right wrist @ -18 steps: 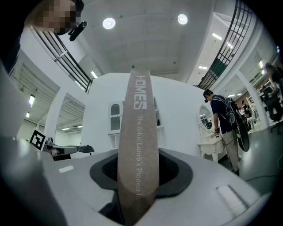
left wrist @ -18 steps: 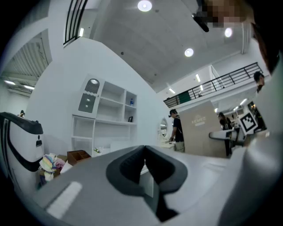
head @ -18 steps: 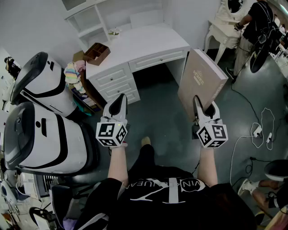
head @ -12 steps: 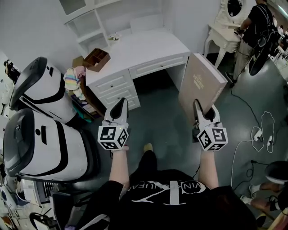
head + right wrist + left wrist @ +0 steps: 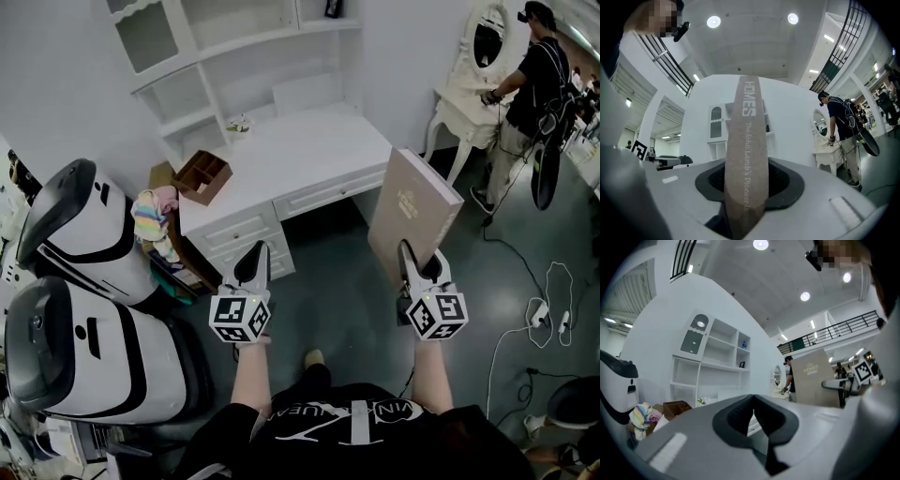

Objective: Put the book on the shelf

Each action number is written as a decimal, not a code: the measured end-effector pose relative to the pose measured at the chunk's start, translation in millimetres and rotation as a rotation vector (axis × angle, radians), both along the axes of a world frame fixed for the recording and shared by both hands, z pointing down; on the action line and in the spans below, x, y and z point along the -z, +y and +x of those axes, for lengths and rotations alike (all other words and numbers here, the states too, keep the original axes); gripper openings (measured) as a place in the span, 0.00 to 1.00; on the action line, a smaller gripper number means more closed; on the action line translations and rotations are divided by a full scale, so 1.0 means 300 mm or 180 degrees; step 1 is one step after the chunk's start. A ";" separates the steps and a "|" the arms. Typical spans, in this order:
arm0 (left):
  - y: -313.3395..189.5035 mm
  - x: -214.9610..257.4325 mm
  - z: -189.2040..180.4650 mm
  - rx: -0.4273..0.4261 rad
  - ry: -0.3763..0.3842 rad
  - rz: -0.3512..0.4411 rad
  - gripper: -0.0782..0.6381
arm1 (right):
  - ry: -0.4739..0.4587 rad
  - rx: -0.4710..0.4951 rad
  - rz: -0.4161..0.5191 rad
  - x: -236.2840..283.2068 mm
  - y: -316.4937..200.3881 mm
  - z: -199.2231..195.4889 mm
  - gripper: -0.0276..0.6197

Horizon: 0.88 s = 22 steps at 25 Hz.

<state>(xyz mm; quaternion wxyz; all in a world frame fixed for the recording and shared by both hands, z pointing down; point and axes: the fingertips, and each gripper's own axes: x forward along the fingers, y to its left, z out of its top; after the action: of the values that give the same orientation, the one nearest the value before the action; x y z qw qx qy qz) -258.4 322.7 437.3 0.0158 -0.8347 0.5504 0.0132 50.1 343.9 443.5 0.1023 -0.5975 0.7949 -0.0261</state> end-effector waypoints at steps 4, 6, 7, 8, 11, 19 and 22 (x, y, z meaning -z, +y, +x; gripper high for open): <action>-0.166 0.016 -0.060 -0.0030 0.0000 -0.0007 0.11 | -0.0020 -0.0044 -0.0026 0.001 -0.153 -0.050 0.32; -0.250 0.024 -0.084 -0.0047 0.0015 -0.0019 0.11 | -0.0020 -0.0061 -0.0047 0.004 -0.228 -0.072 0.32; -0.296 0.030 -0.091 -0.0072 0.0017 -0.0015 0.11 | -0.0031 -0.0078 -0.0050 0.007 -0.267 -0.081 0.32; -0.343 0.037 -0.097 -0.0108 0.0016 -0.0008 0.11 | -0.0046 -0.0102 -0.0051 0.010 -0.305 -0.090 0.32; -0.463 0.037 -0.107 -0.0224 0.0025 -0.0004 0.11 | -0.0059 -0.0196 -0.0067 0.001 -0.399 -0.103 0.32; -0.689 -0.050 -0.126 -0.0348 0.0143 -0.0126 0.11 | -0.0042 -0.0347 -0.0071 -0.023 -0.560 -0.109 0.32; -0.732 -0.080 -0.106 -0.0420 0.0138 -0.0180 0.11 | -0.0091 -0.0428 -0.0130 -0.044 -0.591 -0.084 0.32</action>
<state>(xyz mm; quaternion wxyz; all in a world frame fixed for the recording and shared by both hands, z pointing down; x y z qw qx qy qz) -290.0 103.1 461.2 -0.0207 -0.8688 0.4945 0.0167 24.9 166.7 456.8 0.1029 -0.6511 0.7507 -0.0439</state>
